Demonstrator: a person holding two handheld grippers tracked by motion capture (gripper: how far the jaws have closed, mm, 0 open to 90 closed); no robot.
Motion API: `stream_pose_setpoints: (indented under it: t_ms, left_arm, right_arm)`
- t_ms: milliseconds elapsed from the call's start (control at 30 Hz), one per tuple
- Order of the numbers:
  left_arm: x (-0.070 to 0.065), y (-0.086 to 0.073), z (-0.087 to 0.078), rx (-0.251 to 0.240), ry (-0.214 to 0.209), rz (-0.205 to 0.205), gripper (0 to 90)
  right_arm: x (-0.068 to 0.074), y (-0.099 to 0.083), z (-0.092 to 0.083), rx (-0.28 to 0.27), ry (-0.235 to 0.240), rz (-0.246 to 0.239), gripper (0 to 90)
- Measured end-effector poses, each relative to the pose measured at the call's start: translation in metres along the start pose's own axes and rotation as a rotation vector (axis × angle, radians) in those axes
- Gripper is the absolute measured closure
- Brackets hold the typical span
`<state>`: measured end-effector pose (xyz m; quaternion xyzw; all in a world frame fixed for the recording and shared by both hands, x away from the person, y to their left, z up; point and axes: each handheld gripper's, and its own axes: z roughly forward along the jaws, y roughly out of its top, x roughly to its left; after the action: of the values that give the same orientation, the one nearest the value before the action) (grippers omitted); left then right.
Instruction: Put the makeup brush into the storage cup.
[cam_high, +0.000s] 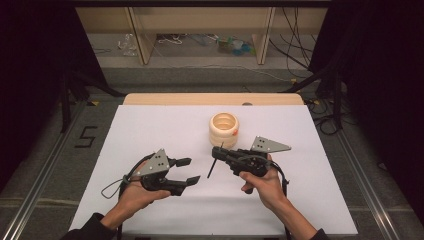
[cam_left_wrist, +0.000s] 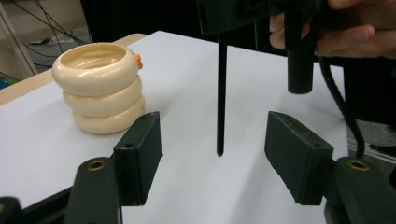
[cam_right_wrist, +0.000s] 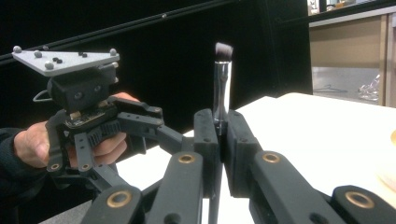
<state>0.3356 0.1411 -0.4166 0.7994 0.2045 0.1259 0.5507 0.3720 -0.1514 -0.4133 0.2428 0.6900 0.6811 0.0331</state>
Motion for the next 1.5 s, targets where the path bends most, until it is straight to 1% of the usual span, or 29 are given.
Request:
stream_pose_setpoints:
  t_ms: [67, 100, 167, 200, 267, 300, 467, 500, 567, 600, 633, 700, 733, 767, 800, 833, 900, 933, 967, 1000, 1067, 1200, 1233, 1267, 1300, 1367, 1400, 1467, 1500]
  left_arm:
    - [0.0, -0.002, -0.001, -0.003, 0.003, -0.02, 34.8]
    - [0.003, -0.003, -0.002, -0.006, 0.004, -0.004, 34.3]
    - [0.004, -0.005, -0.004, -0.001, 0.021, -0.015, 32.9]
    - [0.006, -0.006, -0.005, 0.002, 0.027, -0.005, 32.5]
    - [0.008, -0.009, -0.007, -0.003, 0.037, -0.029, 32.5]
    - [0.009, -0.01, -0.008, -0.006, 0.035, -0.019, 32.5]
    - [0.012, -0.017, -0.014, -0.014, 0.034, -0.015, 30.5]
    - [0.012, -0.018, -0.016, -0.01, 0.047, -0.022, 30.3]
    - [0.013, -0.021, -0.017, -0.011, 0.049, -0.02, 29.8]
    - [0.012, -0.023, -0.018, -0.007, 0.063, -0.04, 29.6]
    - [0.013, -0.024, -0.019, -0.004, 0.065, -0.02, 29.5]
    - [0.014, -0.027, -0.02, -0.004, 0.068, -0.026, 29.1]
    - [0.013, -0.029, -0.02, -0.001, 0.075, -0.04, 28.9]
    - [0.014, -0.03, -0.021, 0.006, 0.077, -0.02, 28.8]
    - [0.013, -0.031, -0.021, 0.007, 0.078, -0.026, 28.7]
    - [0.015, -0.032, -0.022, 0.014, 0.078, -0.001, 28.8]
    - [0.015, -0.033, -0.025, 0.014, 0.088, -0.004, 28.7]
    - [0.017, -0.034, -0.027, 0.009, 0.092, 0.0, 28.8]
    - [0.017, -0.035, -0.029, 0.006, 0.099, -0.015, 28.7]
    - [0.019, -0.035, -0.03, 0.002, 0.099, -0.006, 28.7]
    - [0.019, -0.037, -0.033, -0.007, 0.112, -0.016, 28.7]
    - [0.019, -0.041, -0.034, -0.002, 0.121, -0.017, 28.2]
    - [0.018, -0.042, -0.034, 0.002, 0.124, -0.019, 28.2]
    - [0.017, -0.043, -0.034, -0.005, 0.123, -0.024, 28.2]
    - [0.016, -0.045, -0.034, -0.011, 0.128, -0.044, 28.0]
    - [0.017, -0.046, -0.035, -0.005, 0.13, -0.024, 28.0]
    - [0.017, -0.046, -0.036, -0.006, 0.129, -0.017, 27.9]
    - [0.016, -0.047, -0.036, -0.028, 0.136, -0.049, 27.7]
    - [0.016, -0.047, -0.037, -0.031, 0.142, -0.045, 27.6]
  right_arm:
    - [0.0, 0.0, 0.0, 0.004, -0.003, -0.006, 85.2]
    - [-0.001, 0.0, 0.0, 0.005, 0.003, -0.009, 85.2]
    - [-0.001, -0.001, 0.0, 0.006, 0.002, -0.014, 85.2]
    - [0.0, -0.001, 0.0, 0.011, 0.001, -0.008, 85.2]
    - [0.0, -0.001, 0.0, 0.009, 0.003, -0.013, 85.2]
    - [0.0, 0.0, -0.001, 0.019, -0.001, -0.016, 85.2]
    - [0.0, 0.001, -0.001, 0.013, -0.003, -0.023, 85.2]
    - [-0.001, 0.001, -0.001, 0.008, -0.005, -0.026, 85.2]
    - [-0.001, 0.001, -0.002, 0.008, -0.011, -0.025, 85.2]
    - [-0.002, 0.001, -0.002, 0.005, -0.01, -0.025, 85.2]
    - [-0.002, 0.001, -0.002, 0.004, -0.011, -0.02, 85.2]
    - [-0.002, 0.002, -0.003, -0.002, -0.013, -0.021, 85.2]
    - [-0.003, 0.002, -0.003, -0.007, -0.013, -0.029, 85.2]
    - [-0.003, 0.003, -0.003, 0.0, -0.018, -0.036, 85.2]
    - [-0.002, 0.003, -0.004, 0.004, -0.019, -0.025, 85.2]
    - [-0.002, 0.004, -0.005, 0.005, -0.022, -0.026, 85.2]
    - [-0.003, 0.004, -0.005, -0.009, -0.022, -0.041, 85.2]
    - [-0.003, 0.005, -0.006, -0.001, -0.026, -0.03, 85.2]
    - [-0.004, 0.006, -0.006, -0.009, -0.025, -0.026, 85.2]
    - [-0.004, 0.006, -0.006, -0.007, -0.03, -0.035, 85.2]
    - [-0.005, 0.006, -0.007, -0.017, -0.025, -0.034, 85.2]
    - [-0.008, 0.008, -0.008, -0.016, -0.037, -0.032, 85.2]
    - [-0.009, 0.009, -0.008, -0.015, -0.045, -0.049, 85.2]
    - [-0.008, 0.01, -0.01, -0.001, -0.052, -0.038, 85.2]
    - [-0.008, 0.011, -0.009, -0.018, -0.053, -0.037, 85.2]
    - [-0.01, 0.014, -0.011, -0.021, -0.066, -0.058, 85.2]
    - [-0.01, 0.016, -0.012, -0.013, -0.072, -0.05, 85.2]
    - [-0.012, 0.018, -0.014, -0.023, -0.084, -0.048, 85.2]
    - [-0.014, 0.019, -0.014, -0.029, -0.09, -0.059, 85.2]
